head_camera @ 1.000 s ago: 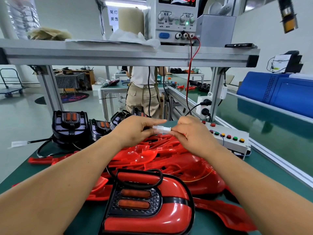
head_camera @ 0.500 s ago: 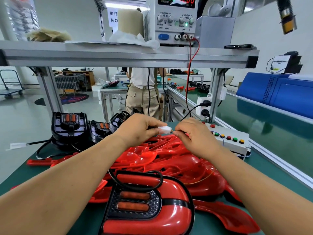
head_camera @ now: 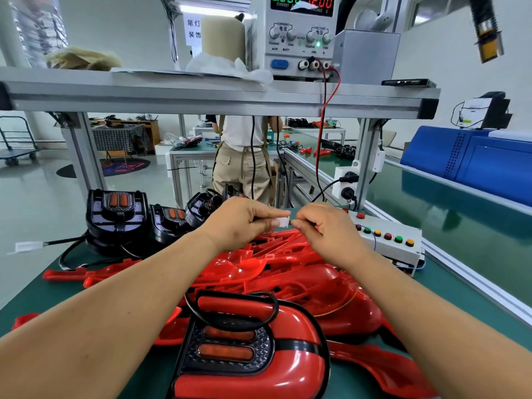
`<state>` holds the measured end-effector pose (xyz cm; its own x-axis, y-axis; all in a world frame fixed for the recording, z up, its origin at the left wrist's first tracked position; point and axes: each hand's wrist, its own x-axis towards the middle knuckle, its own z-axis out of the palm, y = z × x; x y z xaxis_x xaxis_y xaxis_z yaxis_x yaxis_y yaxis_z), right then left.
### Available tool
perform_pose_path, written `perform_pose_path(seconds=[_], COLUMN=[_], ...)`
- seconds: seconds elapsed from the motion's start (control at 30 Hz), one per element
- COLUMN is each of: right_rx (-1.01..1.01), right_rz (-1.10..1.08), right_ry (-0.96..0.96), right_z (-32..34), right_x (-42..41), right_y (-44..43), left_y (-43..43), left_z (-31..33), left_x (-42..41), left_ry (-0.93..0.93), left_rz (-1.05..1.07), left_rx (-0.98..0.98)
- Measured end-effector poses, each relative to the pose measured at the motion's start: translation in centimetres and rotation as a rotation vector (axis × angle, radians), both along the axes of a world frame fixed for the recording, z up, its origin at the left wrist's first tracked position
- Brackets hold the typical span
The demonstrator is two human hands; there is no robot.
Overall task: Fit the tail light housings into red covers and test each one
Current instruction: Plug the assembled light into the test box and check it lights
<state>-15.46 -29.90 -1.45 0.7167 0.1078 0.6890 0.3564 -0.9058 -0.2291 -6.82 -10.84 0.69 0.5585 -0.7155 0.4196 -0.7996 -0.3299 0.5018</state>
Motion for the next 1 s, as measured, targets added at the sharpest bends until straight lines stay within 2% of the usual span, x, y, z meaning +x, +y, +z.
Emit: perform_pose_path(seconds=[0.07, 0.13, 0.2, 0.27, 0.37, 0.47, 0.57, 0.7, 1.0], right_rx=[0.014, 0.005, -0.006, -0.053, -0.139, -0.078, -0.075, -0.119, -0.155], right_rz=[-0.018, -0.095, -0.226, -0.408, -0.63, -0.631, -0.618, -0.625, -0.633], right_ry=[0.029, 0.097, 0.159, 0.234, 0.437, 0.62, 0.74, 0.837, 0.841], right_z=[-0.1, -0.5, -0.8, -1.0, -1.5, -1.9, -1.9, -1.9, -2.2], right_x=[0.3, 0.8, 1.4, 1.7, 2.1, 2.8, 3.7, 4.4, 4.4], right_y=[0.0, -0.1, -0.7, -1.8, -3.6, -5.0, -5.9, -6.4, -6.3], left_y=[0.0, 0.2, 1.4, 3.6, 6.9, 9.0, 10.7, 12.4, 12.1], left_z=[0.3, 0.7, 1.2, 2.0, 2.7, 2.6, 1.9, 0.1, -5.0], left_x=[0.1, 0.6, 1.5, 2.0, 1.2, -1.0, -4.0, -7.7, -9.2], left_ry=[-0.001, -0.01, 0.032, 0.146, 0.293, 0.361, 0.345, 0.435, 0.534], left_rz=[0.027, 0.111, 0.214, 0.295, 0.381, 0.397, 0.371, 0.34, 0.45], left_rx=[0.072, 0.29, 0.536, 0.655, 0.532, 0.32, 0.208, 0.024, -0.147])
